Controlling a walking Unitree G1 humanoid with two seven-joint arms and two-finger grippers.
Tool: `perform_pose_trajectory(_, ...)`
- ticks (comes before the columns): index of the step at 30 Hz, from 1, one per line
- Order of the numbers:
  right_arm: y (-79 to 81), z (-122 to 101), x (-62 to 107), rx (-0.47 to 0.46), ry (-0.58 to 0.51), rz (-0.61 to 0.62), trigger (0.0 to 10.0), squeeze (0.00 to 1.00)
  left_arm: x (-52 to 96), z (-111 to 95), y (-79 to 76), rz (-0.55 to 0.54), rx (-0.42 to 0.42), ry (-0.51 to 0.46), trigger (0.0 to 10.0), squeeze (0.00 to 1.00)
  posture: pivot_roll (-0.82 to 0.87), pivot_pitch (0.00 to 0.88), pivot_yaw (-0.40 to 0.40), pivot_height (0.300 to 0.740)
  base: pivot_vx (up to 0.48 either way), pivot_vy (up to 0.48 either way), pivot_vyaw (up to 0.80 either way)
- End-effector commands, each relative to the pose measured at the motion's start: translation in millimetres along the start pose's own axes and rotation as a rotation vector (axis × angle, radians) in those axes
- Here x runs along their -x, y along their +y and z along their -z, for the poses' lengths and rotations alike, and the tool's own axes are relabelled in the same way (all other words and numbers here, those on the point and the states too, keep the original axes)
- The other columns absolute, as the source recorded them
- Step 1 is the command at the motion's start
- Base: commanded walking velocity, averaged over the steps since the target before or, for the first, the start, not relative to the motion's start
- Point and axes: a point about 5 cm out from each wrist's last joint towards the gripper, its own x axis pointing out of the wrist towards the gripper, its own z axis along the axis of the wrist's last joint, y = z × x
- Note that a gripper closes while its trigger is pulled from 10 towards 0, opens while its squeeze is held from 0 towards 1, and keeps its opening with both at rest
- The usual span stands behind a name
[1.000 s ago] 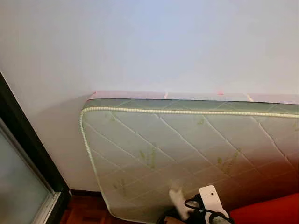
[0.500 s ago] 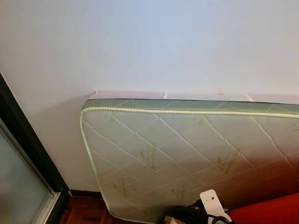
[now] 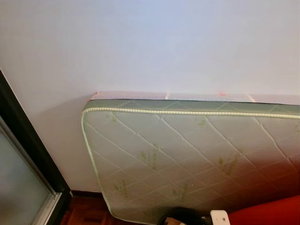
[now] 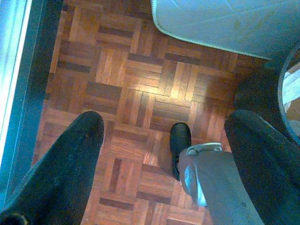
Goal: Clean up the room
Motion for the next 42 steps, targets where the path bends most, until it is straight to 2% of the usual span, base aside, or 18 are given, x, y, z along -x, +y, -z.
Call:
perform_pose_trajectory(1, -5.5, 11, 1.8, -0.031, 0.042, 0.015, 10.0, 0.00, -0.3, -3, 5.9, -0.016, -0.024, 0.012, 10.0, 0.00, 0.11, 0.000, 0.013, 0.740, 0.000, 0.000, 0.00)
perform_pose_trajectory(6, -4.6, 12, 2.0, -0.052, 0.047, 0.012, 10.0, 0.00, -1.9, -13, 8.9, -0.027, -0.032, -0.015, 10.0, 0.00, 0.12, 0.000, 0.024, 0.740, 0.000, 0.000, 0.00)
perform_pose_trajectory(14, -4.8, 5, 0.7, -0.053, 0.030, 0.006, 10.0, 0.00, -3.5, -18, 6.2, -0.029, -0.018, -0.018, 10.0, 0.00, 0.09, 0.000, 0.005, 0.740, 0.000, 0.000, 0.00)
perform_pose_trajectory(16, -11.8, -5, -0.7, -0.056, 0.007, 0.013, 10.0, 0.00, -5.4, -22, -1.6, -0.011, -0.017, -0.017, 10.0, 0.00, 0.05, 0.000, -0.009, 0.740, 0.000, 0.000, 0.00)
perform_pose_trajectory(23, -23.1, -24, -2.1, -0.101, -0.050, 0.020, 10.0, 0.00, -8.1, -33, -11.9, 0.028, -0.031, -0.034, 10.0, 0.00, -0.01, 0.000, -0.009, 0.740, 0.000, 0.000, 0.00)
perform_pose_trajectory(32, -31.0, -12, 0.3, -0.124, -0.026, 0.026, 10.0, 0.00, -9.2, -39, -12.5, 0.025, -0.035, -0.033, 10.0, 0.00, -0.04, 0.000, -0.001, 0.740, 0.000, 0.000, 0.00)
perform_pose_trajectory(37, -34.0, 4, 3.5, -0.128, 0.010, 0.028, 10.0, 0.00, -8.3, -33, -10.1, 0.021, -0.043, -0.008, 10.0, 0.00, -0.05, 0.013, 0.004, 0.740, 0.000, 0.000, 0.00)
perform_pose_trajectory(42, -34.8, 10, 4.9, -0.126, 0.021, 0.024, 10.0, 0.00, -7.3, -27, -9.6, 0.025, -0.044, 0.001, 10.0, 0.00, -0.03, 0.032, -0.010, 0.740, 0.000, 0.000, 0.00)
